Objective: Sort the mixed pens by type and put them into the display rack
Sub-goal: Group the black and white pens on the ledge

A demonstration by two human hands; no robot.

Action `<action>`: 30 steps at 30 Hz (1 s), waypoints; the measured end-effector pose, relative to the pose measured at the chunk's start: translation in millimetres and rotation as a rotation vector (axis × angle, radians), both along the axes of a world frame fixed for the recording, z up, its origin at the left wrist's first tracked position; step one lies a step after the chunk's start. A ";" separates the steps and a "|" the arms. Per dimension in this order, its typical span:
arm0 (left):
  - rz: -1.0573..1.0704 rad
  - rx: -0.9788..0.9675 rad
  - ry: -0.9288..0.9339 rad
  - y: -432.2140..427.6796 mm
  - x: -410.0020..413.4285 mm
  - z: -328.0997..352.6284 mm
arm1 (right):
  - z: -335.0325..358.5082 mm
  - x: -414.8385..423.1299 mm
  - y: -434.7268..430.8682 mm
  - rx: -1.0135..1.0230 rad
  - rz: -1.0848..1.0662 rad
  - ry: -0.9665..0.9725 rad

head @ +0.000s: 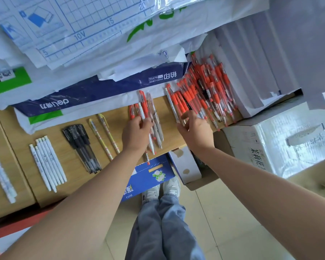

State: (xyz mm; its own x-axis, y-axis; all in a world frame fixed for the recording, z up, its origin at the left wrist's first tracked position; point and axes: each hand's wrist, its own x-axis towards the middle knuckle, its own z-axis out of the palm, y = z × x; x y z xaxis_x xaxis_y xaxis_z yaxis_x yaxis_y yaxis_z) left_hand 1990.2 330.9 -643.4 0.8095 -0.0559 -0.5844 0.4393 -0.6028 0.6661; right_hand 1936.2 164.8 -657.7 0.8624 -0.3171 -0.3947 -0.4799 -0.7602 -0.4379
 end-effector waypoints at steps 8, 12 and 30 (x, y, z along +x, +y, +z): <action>-0.032 0.014 0.025 15.6 3.1 -3.4 | -10.9 10.8 10.8 -0.167 0.049 0.095; -0.074 -0.002 0.037 17.5 4.1 -0.5 | -5.3 11.4 12.7 -0.095 0.001 0.169; -0.126 -0.218 0.113 -31.1 -4.2 25.9 | 34.6 -15.0 -15.8 0.504 0.088 0.158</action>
